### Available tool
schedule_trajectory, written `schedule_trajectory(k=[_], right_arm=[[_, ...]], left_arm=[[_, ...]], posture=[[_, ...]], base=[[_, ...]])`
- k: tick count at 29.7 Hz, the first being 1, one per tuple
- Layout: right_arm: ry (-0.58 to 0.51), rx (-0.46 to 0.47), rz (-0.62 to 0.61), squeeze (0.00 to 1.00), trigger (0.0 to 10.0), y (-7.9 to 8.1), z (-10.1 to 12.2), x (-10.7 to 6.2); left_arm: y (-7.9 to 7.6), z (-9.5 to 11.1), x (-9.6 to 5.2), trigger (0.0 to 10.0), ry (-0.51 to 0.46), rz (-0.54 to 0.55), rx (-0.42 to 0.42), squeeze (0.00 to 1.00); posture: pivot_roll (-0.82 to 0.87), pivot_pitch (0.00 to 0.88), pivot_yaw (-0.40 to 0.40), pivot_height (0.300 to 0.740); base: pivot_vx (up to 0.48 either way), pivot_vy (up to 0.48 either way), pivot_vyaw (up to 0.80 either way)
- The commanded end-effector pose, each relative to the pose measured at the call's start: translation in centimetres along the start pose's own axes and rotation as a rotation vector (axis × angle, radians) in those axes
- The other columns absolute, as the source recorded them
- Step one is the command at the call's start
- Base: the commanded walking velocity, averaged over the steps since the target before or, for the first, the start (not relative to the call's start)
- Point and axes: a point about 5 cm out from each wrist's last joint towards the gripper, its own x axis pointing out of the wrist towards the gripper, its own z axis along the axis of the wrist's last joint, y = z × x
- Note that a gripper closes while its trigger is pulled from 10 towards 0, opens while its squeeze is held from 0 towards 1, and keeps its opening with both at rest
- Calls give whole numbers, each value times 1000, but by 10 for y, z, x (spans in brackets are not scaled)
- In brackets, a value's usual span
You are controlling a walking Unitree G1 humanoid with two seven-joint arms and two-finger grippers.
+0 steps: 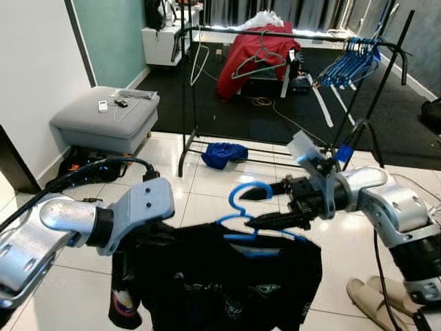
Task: Hang hanger
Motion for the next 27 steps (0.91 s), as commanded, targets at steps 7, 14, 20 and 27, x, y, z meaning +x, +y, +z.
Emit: schedule_trajectory(k=[7, 14, 20, 27], right_arm=[[-148, -54, -611, 1000, 10000, -37, -3, -37], [-318, -39, -964, 886, 10000, -50, 1, -64], [-636, 148, -1248, 0, 10000, -61, -3, -65], [-731, 225, -1184, 0, 10000, -64, -2, -25]], left_arm=[[31, -11, -3, 0, -74, 366, -142, 0], [35, -11, 0, 0, -152, 499, -214, 0], [35, 24, 11, 0, -523, 645, -360, 0], [17, 44, 28, 10000, -610, 606, -349, 0]], posture=[[-38, 29, -3, 740], [-51, 38, 2, 740], [-50, 46, -6, 740], [-41, 48, -7, 740]], base=[[0, 0, 0], [0, 0, 0], [0, 0, 0], [0, 0, 0]])
